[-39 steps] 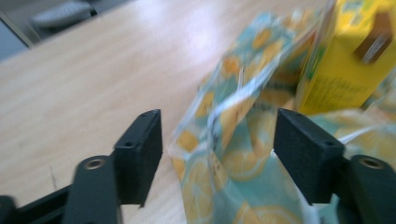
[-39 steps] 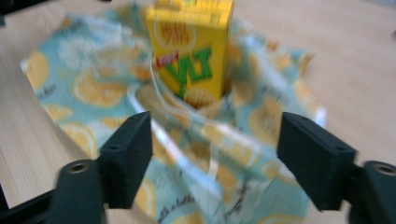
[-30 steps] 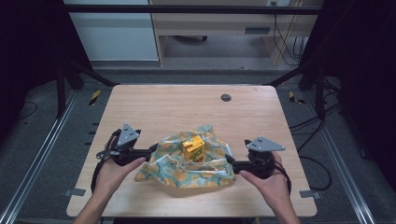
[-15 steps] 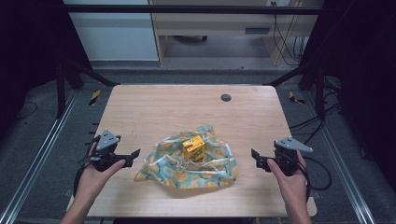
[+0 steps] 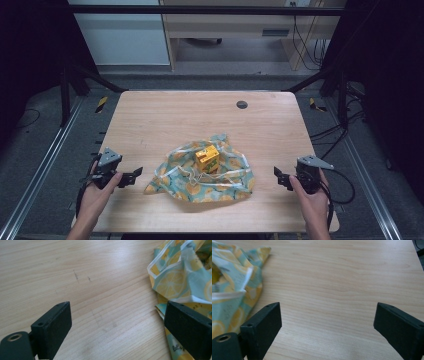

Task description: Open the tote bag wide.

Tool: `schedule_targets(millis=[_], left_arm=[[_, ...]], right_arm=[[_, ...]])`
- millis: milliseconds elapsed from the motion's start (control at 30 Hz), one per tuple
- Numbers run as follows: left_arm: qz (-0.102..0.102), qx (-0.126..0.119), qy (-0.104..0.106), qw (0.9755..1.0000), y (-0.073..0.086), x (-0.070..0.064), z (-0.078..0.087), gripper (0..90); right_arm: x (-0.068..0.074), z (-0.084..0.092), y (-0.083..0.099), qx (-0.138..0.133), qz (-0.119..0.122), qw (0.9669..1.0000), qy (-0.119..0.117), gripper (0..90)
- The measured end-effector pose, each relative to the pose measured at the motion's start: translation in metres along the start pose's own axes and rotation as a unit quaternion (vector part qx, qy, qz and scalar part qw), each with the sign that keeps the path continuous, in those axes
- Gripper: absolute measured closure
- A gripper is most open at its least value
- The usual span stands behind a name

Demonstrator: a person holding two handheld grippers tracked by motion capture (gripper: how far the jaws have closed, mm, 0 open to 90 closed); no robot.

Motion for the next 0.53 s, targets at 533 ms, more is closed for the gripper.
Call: schedule_targets(millis=[533], left_arm=[[-0.024, 0.031, -0.028, 0.9988, 0.017, -0.005, 0.002, 7.3]], right_arm=[[0.010, -0.009, 0.026, 0.042, 0.061, 0.9971, 0.019, 9.4]])
Point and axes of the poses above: each handheld gripper's, and its own axes: z roughly backward along the jaws, y roughly out of its underside, x roughly to its left, the point moved 4 cm from there along -z, roughly forward along the jaws, and after that the axes turned 10 degrees about y, right-handed, at the moved point
